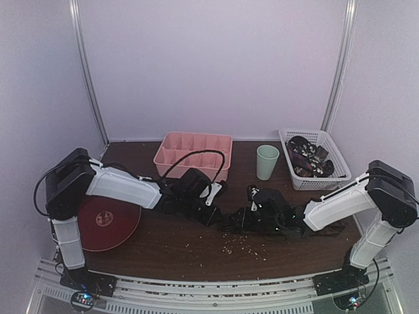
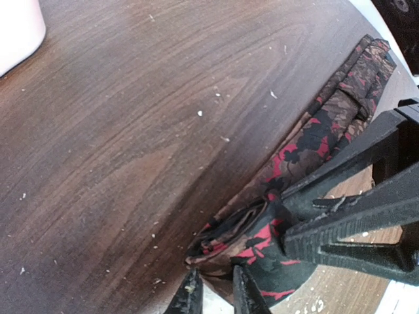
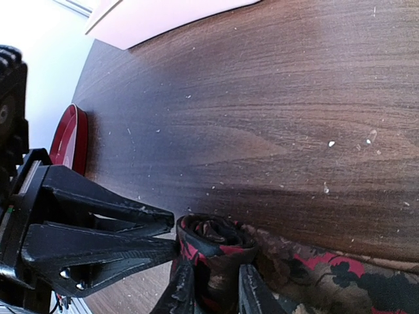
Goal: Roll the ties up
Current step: Roll the tie at the center of the board.
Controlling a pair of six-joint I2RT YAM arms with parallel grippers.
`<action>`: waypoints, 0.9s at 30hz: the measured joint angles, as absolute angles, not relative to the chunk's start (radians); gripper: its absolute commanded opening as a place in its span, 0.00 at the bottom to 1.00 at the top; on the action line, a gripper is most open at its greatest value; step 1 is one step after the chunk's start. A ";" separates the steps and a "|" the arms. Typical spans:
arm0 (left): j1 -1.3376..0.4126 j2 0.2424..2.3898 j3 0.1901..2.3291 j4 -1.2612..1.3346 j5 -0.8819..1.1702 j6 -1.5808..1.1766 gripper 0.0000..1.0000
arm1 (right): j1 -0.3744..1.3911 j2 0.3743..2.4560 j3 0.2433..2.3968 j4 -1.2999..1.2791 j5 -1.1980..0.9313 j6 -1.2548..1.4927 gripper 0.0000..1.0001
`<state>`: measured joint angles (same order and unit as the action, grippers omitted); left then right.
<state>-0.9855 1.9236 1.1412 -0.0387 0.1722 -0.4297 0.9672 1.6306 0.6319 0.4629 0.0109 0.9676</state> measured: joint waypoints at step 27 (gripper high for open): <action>-0.879 1.679 0.864 0.065 0.130 -0.432 0.35 | 0.949 1.804 0.695 0.596 -0.147 1.029 0.25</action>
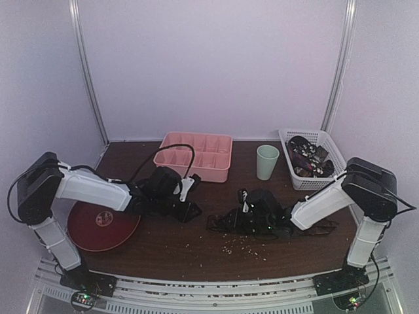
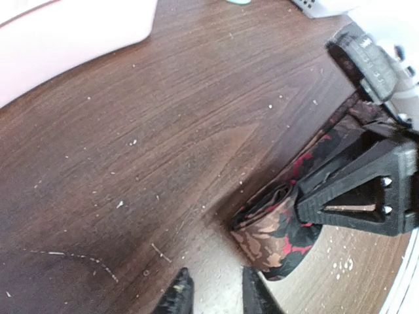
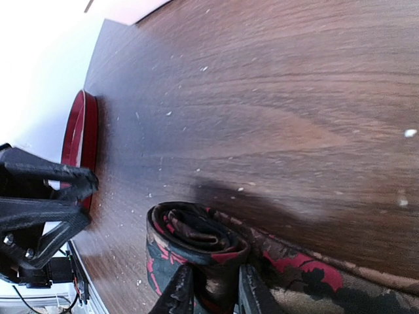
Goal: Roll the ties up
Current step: Roll the tie at the center of the board.
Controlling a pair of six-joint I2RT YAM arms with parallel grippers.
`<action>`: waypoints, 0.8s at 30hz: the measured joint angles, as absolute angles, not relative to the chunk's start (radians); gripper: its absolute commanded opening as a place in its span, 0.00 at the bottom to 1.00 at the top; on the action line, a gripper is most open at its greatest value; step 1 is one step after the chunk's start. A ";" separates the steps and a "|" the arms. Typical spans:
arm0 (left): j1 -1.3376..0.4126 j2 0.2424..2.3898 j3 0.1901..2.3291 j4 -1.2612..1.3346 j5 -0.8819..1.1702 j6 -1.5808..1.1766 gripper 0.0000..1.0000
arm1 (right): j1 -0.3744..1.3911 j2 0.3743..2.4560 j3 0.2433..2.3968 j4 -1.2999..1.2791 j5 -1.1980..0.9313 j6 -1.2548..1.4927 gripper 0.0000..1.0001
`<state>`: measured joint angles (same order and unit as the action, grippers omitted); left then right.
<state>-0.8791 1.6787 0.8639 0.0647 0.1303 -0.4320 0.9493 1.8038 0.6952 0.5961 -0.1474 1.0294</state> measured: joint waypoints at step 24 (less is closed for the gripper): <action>-0.894 1.834 0.925 0.134 0.371 0.613 0.75 | 0.956 1.813 0.712 0.579 -0.143 1.016 0.26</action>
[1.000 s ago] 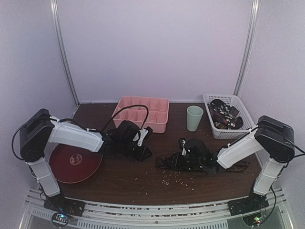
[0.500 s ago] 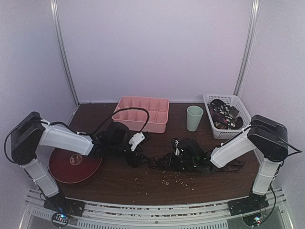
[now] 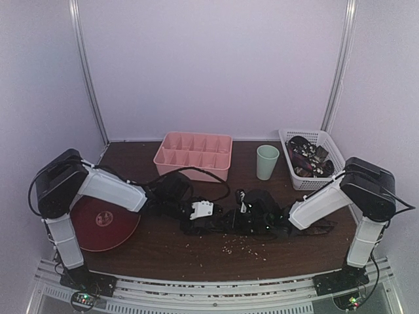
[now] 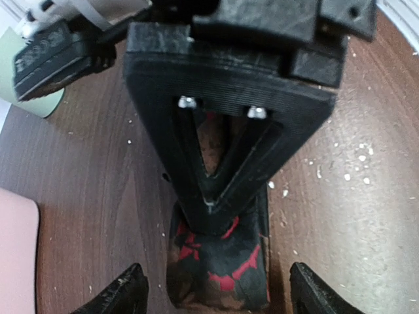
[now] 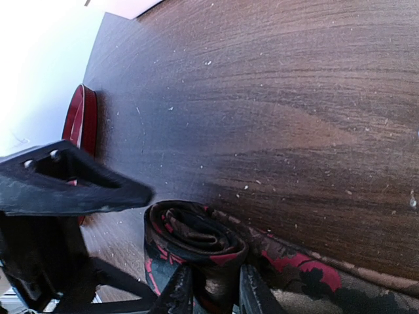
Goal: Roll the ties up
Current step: Roll the tie at the center of the board.
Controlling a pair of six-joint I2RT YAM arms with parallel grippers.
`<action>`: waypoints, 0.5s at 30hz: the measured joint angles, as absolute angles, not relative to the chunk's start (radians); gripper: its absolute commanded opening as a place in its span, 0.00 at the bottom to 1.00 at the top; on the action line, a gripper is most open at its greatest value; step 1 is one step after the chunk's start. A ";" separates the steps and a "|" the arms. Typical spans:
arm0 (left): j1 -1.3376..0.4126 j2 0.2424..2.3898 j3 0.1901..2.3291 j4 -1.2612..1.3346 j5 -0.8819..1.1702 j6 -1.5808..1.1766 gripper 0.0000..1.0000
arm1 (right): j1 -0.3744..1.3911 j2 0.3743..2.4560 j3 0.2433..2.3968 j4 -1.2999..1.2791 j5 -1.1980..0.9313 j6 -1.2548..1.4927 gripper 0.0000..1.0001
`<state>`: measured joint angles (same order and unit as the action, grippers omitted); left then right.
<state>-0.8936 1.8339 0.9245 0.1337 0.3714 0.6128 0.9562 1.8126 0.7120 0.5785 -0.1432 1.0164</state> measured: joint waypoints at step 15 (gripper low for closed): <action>-0.894 1.925 1.026 0.020 0.371 0.731 0.38 | 0.947 1.810 0.714 0.575 -0.143 1.001 0.28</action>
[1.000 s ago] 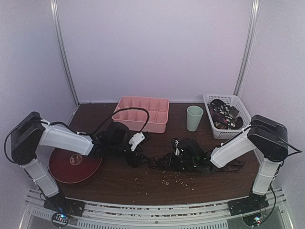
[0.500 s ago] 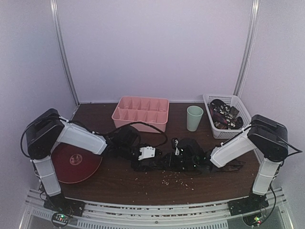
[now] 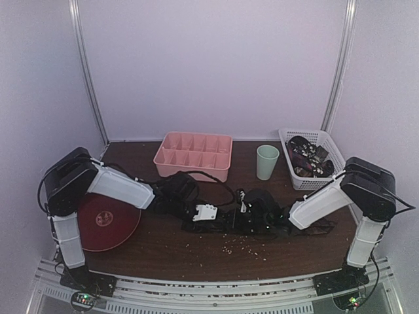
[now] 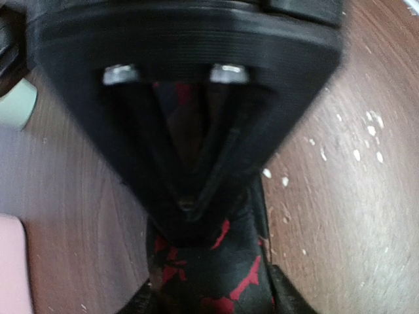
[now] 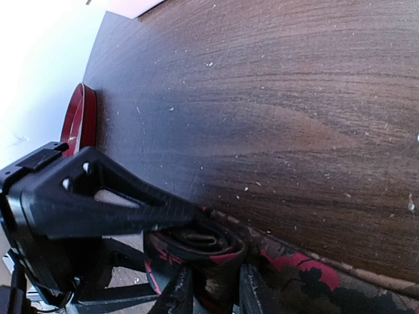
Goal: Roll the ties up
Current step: Roll the tie at the center of the board.
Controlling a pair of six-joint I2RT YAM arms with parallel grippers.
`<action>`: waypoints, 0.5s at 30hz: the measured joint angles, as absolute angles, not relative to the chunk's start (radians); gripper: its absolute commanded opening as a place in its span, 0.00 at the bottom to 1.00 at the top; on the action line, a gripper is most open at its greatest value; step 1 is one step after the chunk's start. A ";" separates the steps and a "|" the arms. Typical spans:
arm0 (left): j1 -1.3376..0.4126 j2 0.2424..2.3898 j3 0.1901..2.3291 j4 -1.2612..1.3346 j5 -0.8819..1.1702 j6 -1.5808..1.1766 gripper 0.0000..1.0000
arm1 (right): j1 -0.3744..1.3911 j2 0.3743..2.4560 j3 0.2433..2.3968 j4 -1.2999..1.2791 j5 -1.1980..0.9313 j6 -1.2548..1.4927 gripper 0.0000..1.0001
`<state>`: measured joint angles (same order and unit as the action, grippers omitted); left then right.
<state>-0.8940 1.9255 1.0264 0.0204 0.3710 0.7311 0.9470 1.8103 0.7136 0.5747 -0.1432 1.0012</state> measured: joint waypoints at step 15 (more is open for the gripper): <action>-0.894 1.905 1.023 0.002 0.352 0.769 0.62 | 0.944 1.803 0.706 0.575 -0.144 0.999 0.22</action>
